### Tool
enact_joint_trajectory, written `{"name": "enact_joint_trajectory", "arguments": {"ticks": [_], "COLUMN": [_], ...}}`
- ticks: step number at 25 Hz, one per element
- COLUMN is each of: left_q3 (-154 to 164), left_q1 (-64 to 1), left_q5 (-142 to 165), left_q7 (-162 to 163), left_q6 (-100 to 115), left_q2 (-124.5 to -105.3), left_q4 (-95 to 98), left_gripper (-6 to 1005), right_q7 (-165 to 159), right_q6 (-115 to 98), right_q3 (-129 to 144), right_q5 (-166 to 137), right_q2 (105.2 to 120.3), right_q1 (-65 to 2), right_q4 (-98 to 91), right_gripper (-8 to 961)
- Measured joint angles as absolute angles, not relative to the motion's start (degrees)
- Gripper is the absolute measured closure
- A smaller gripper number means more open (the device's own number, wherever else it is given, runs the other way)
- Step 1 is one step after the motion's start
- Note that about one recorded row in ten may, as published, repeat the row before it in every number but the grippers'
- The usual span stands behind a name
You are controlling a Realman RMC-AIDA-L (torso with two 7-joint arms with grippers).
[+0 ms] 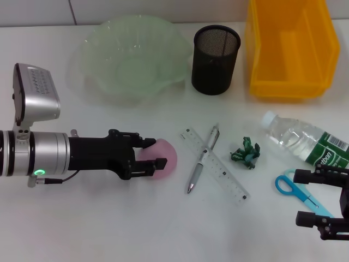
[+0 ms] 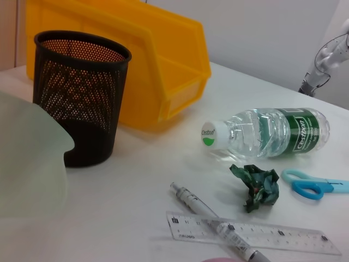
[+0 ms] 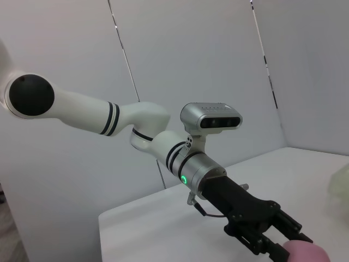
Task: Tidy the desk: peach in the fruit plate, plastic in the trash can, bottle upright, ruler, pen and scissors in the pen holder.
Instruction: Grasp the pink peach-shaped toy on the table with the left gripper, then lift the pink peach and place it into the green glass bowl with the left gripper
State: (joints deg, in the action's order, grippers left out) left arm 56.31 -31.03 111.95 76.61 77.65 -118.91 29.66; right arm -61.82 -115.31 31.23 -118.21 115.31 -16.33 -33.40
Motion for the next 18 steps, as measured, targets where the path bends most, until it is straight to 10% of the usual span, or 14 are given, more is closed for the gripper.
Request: {"name": "enact_joint_trajectory", "arguments": {"ticks": [18], "left_q3": [56.5], "left_q1": [-31.1], "left_q5": [110.5], "left_q7": [76.1], "left_q6": [79.3], "left_q2": [-118.96], "left_q4": [29.6], "left_gripper": [903], "right_q7": [-61.9], "right_q6": [-115.3], "right_q3": [30.9], "right_q5": [-118.2], "right_q2": [115.42], "right_q1": [-16.3], "right_q4": [-33.4], "right_gripper": [213]}}
